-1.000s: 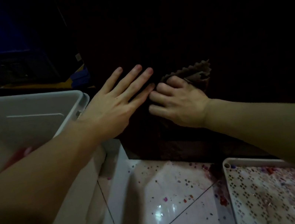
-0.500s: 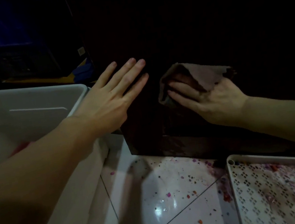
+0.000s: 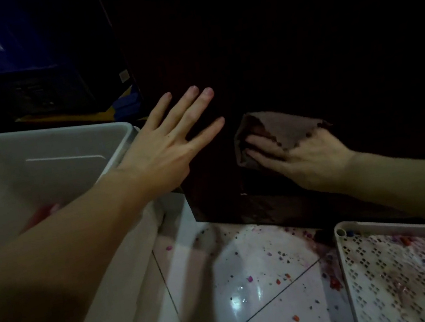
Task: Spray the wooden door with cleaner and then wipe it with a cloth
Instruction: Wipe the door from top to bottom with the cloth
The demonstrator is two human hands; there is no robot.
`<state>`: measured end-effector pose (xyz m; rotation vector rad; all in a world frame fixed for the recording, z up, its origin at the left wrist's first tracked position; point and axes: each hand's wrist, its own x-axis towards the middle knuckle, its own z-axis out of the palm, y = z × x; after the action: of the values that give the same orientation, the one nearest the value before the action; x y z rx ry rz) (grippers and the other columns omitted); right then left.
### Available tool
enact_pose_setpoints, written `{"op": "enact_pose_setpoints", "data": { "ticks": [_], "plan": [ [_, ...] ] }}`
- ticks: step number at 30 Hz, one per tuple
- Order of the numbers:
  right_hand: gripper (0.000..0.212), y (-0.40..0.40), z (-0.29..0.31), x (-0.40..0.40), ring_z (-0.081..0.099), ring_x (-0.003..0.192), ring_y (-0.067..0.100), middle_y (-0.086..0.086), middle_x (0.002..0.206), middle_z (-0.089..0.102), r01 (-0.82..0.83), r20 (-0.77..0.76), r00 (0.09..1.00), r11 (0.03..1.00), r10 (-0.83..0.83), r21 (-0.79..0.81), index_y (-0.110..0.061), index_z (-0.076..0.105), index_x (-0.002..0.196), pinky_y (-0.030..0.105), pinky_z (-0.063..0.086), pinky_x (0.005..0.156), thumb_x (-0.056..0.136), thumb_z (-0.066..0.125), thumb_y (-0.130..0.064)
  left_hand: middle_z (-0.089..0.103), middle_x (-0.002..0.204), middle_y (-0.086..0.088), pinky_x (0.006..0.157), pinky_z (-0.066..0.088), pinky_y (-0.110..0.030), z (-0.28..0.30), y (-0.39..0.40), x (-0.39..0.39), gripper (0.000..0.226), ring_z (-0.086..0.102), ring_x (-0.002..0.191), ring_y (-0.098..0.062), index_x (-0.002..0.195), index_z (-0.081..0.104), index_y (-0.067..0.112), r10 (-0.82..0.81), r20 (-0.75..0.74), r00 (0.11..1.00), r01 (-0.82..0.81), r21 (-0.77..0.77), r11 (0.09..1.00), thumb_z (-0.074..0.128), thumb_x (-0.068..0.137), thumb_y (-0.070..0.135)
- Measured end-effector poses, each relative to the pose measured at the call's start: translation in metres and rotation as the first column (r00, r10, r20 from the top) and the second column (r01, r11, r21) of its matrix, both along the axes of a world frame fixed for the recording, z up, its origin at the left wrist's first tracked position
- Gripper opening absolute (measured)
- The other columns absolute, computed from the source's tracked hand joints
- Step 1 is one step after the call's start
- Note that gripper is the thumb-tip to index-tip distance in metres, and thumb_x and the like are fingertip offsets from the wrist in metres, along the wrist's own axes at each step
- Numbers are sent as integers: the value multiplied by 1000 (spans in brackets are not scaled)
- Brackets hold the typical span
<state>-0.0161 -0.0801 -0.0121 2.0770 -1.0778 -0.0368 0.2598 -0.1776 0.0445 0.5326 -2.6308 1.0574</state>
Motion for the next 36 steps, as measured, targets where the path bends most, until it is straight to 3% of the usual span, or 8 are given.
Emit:
{"op": "enact_pose_setpoints", "data": {
  "ticks": [3,6,8,14,18,23,32,36],
  "plan": [
    [52,-3,1,5,67,95,41,15,136,57,23,19,1000,996,-25,87,-10,61,130,52,54,74,85,34,-16,14,158,-25,115,18,-61,-4,3,-3,89,13,146,-41,149,36,17,-10,-30,1000,10,0,1000,74,68,10],
    [40,9,-29,12,71,89,37,13,107,72,-52,-32,998,966,62,252,-12,75,104,50,56,73,77,45,-16,16,157,-24,114,20,-61,-3,4,-5,87,15,145,-43,147,40,16,-10,-33,999,10,5,1000,72,67,9],
    [40,11,-34,19,69,100,32,9,107,73,-45,-56,996,955,65,295,-15,78,94,47,56,83,76,43,-16,20,157,-24,115,19,-61,-1,5,-7,85,17,145,-44,145,43,16,-15,-23,1000,16,14,1000,74,66,9],
    [51,2,-10,12,55,122,40,14,136,57,4,-1,1000,990,-4,141,-7,65,124,56,38,103,84,35,-17,16,157,-22,116,18,-58,-2,4,-14,88,16,145,-41,149,35,20,-92,1,996,92,-21,996,74,70,17],
    [49,12,-21,6,59,118,35,13,128,63,0,-20,1000,982,4,187,-8,70,117,48,30,108,83,36,-17,13,158,-19,117,16,-59,-8,5,-29,89,16,145,-43,151,31,21,-122,9,993,122,-85,989,72,72,19],
    [38,45,-13,-53,70,98,33,10,125,66,-48,-50,997,970,62,237,-13,77,102,46,44,96,71,56,-8,27,151,-22,115,17,-62,0,6,-38,64,23,140,-43,138,50,16,-153,25,988,155,-123,980,64,75,18],
    [47,13,-21,3,52,128,32,10,137,57,33,17,999,990,-36,134,-14,66,124,50,34,110,81,49,-21,18,156,-21,116,14,-61,12,11,-68,71,16,144,-43,146,40,18,-198,46,979,203,-137,970,64,80,19],
    [45,30,-22,-25,54,127,33,10,136,59,17,-30,999,988,-12,151,-14,68,120,51,32,111,76,63,-20,18,156,-20,117,13,-60,10,13,-81,69,17,144,-41,146,41,16,-269,67,961,276,-146,950,66,81,17]
  ]
}}
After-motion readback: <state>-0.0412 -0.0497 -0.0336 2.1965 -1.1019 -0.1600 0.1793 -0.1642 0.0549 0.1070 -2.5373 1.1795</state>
